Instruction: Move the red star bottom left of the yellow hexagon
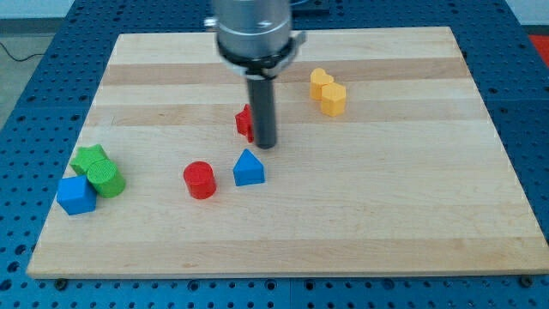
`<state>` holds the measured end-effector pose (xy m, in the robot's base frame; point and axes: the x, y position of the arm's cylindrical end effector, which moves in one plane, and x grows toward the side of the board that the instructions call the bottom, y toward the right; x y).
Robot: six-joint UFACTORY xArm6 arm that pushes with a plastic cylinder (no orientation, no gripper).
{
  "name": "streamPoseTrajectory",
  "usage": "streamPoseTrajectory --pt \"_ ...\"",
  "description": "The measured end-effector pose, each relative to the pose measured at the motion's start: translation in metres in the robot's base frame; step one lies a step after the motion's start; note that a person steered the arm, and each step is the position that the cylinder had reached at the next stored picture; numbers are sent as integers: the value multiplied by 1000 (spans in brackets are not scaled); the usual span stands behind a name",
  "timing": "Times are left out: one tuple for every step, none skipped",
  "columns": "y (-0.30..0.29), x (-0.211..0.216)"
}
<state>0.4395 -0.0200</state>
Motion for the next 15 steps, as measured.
streamPoseTrajectory --pt "-33 24" --pt "-80 28" --pt "-85 -10" --pt "-69 -40" --pt "-5 -39" --pt "32 -38" --pt "-12 -38" --pt "-49 -14" --pt "-42 10" --pt "1 8" --pt "42 -1" --pt "64 -6" --pt "66 14" --pt "94 37" --pt "140 38"
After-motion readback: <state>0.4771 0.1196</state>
